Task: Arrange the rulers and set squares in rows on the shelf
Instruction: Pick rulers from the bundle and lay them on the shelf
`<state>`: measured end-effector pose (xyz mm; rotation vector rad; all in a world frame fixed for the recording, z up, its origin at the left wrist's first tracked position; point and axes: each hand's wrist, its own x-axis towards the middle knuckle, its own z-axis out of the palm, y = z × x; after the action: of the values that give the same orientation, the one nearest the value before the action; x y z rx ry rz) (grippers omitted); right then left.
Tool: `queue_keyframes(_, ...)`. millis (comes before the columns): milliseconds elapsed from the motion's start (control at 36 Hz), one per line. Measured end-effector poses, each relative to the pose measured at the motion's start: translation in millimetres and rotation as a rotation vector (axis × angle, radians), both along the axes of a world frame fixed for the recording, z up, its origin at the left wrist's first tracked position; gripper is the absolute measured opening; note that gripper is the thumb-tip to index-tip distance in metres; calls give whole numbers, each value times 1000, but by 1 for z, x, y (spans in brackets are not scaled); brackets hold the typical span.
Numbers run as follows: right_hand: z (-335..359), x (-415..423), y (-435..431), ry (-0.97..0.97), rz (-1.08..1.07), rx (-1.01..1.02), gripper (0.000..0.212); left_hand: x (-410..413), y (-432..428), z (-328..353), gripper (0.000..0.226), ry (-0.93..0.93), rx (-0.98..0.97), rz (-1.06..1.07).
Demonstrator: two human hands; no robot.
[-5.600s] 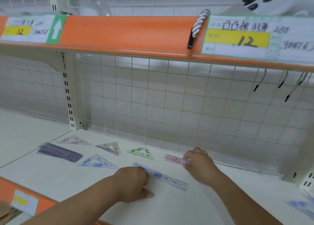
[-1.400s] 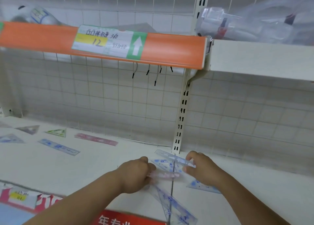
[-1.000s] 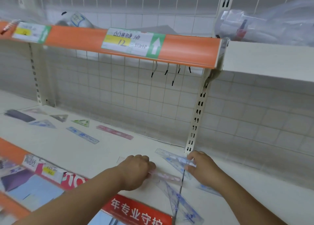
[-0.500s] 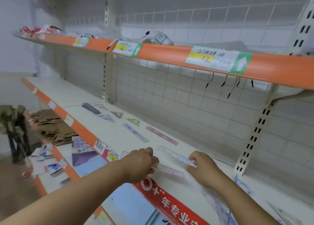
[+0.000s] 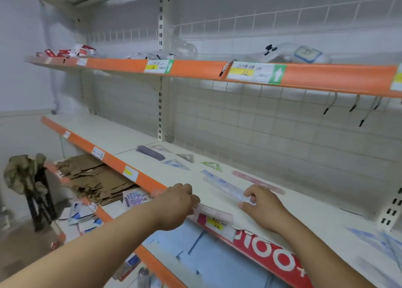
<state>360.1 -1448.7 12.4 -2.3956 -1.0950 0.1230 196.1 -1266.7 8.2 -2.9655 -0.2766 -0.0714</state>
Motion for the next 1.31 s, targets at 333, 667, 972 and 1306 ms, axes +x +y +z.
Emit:
queue_keyframes(333,-4,7,81,-11,-60,-28,13,7,95,-9,34,-19,-33,4)
queue_keyframes(667,-8,55,158,-30,-37,11,9,58,178,-3,34,13,-4,-4)
queue_keyframes(972,-21,58,192,-12,-124,-17,11,84,235,-23,30,68,-62,-123)
queue_keyframes(1306,-45,23,191,33,-330,-80,18,98,297,-36,17,145,-142,-390)
